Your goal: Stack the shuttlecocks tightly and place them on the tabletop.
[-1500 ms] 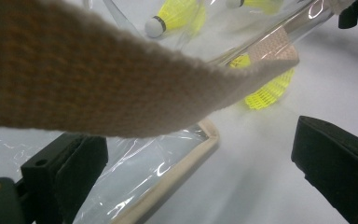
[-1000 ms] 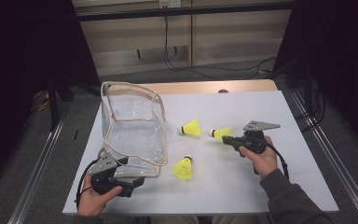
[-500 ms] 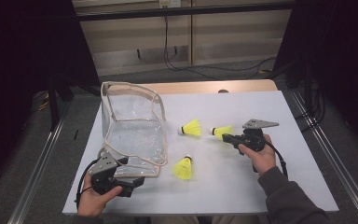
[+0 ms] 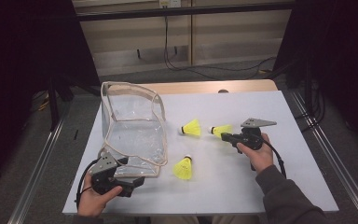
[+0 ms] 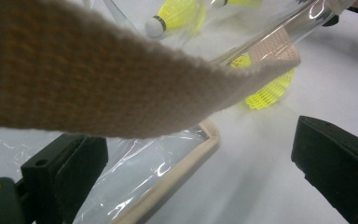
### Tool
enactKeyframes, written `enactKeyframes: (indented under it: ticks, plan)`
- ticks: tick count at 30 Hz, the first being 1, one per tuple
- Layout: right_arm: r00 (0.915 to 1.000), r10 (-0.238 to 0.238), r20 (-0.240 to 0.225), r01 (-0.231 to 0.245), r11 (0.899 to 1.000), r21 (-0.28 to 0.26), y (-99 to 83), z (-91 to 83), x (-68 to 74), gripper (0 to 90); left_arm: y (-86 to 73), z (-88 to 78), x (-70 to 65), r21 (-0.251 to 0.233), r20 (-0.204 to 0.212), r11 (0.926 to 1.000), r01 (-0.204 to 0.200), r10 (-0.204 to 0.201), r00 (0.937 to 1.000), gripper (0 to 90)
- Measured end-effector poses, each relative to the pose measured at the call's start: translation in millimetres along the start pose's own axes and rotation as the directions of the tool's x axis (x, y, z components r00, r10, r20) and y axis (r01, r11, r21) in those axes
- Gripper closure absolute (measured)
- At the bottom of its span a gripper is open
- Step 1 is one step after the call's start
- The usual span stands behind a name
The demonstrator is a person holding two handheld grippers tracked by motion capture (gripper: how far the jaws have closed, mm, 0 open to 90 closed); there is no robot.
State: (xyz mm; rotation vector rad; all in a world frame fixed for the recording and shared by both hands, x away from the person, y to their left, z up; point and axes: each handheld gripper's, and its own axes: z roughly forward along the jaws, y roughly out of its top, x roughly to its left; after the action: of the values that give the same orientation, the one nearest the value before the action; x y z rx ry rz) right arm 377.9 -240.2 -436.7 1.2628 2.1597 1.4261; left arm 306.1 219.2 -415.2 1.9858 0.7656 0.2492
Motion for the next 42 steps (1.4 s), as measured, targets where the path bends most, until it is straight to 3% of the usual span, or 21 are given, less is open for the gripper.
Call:
enactKeyframes:
  ticks: [42]
  plan:
    - [0.9988, -0.047, 0.012, 0.047, 0.999, 0.007, 17.2, 18.9, 5.2, 90.0, 0.0, 0.1, 0.2, -0.001, 0.002, 1.0, 0.0, 0.0, 1.0, 3.6]
